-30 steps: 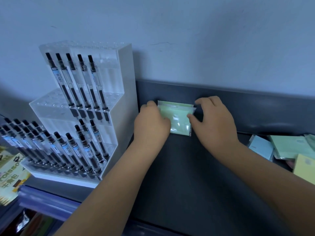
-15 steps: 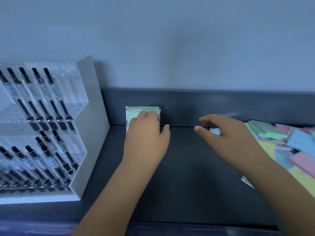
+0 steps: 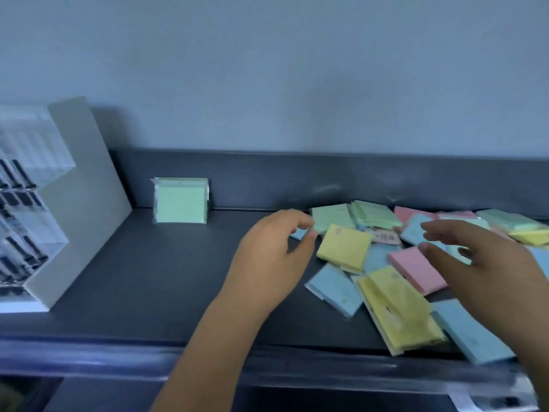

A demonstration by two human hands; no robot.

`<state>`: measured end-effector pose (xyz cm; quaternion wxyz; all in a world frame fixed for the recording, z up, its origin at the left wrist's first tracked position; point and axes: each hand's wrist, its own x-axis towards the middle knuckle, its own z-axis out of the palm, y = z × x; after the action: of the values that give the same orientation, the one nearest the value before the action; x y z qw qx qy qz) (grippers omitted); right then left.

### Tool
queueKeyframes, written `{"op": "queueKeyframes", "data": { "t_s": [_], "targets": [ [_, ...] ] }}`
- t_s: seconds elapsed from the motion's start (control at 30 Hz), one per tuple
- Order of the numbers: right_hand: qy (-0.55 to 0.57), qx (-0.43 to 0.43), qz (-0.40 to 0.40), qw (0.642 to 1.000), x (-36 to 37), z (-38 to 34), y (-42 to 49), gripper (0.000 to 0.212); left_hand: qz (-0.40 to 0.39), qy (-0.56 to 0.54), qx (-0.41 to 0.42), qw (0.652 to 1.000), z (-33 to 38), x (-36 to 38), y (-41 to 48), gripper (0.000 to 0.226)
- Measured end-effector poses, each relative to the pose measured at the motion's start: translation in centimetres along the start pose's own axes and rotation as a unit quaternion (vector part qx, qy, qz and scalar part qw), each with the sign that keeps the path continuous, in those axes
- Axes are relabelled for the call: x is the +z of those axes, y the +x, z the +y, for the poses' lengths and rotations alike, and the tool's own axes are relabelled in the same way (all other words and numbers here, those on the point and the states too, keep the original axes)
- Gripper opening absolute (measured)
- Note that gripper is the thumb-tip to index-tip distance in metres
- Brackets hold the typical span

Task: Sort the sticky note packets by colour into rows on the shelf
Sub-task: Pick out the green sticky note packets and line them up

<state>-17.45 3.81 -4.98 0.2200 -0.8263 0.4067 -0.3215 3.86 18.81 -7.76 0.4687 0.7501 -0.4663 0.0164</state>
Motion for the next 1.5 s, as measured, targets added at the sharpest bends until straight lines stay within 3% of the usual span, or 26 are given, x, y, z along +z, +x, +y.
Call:
{"op": "queueKeyframes", "data": {
  "t_s": [0.3, 0.53, 0.77, 0.93, 1.03, 1.13, 1.23, 1.37, 1.5],
  "targets": [
    [0.049, 0.023, -0.019, 0.998, -7.0, 7.3, 0.1, 0.020, 0.044, 0.011, -0.104, 0.994, 5.7, 5.7, -2.2, 0.012],
    [0.028, -0.013, -0.073, 0.997, -8.1, 8.6, 1.3, 0.023, 0.063, 0.004, -0.116, 0.991, 8.1, 7.7, -0.6, 0.013],
    [0.000, -0.008, -0.067, 0.998, -9.9, 10.4, 3.1, 0.023, 0.033, 0.020, -0.101, 0.994, 8.2, 8.6, 3.8, 0.013],
    [-0.037, 0.002, -0.123, 0.992, -12.6, 13.5, 6.0, 0.028, -0.018, 0.005, -0.086, 0.996, 10.1, 11.5, 5.5, 0.005],
    [-0.061, -0.034, -0.147, 0.987, -14.0, 14.9, 8.4, 0.025, -0.068, -0.002, -0.084, 0.994, 12.8, 14.3, 6.6, 0.003],
    [-0.071, -0.061, -0.170, 0.981, -15.6, 15.9, 10.5, 0.025, -0.106, 0.039, -0.080, 0.990, 15.7, 18.0, 7.4, 0.011],
    [-0.081, -0.101, -0.172, 0.977, -17.0, 18.1, 12.5, 0.028, -0.157, 0.182, -0.071, 0.968, 18.7, 21.9, 7.9, 0.038],
    [-0.059, -0.122, -0.191, 0.972, -18.4, 21.6, 14.0, 0.029, -0.190, 0.254, -0.149, 0.936, 20.9, 26.1, 9.0, 0.061],
    [-0.015, -0.130, -0.221, 0.966, -19.6, 24.3, 14.7, 0.032, -0.158, 0.281, -0.215, 0.922, 20.7, 28.9, 9.4, 0.070]
  ]
}}
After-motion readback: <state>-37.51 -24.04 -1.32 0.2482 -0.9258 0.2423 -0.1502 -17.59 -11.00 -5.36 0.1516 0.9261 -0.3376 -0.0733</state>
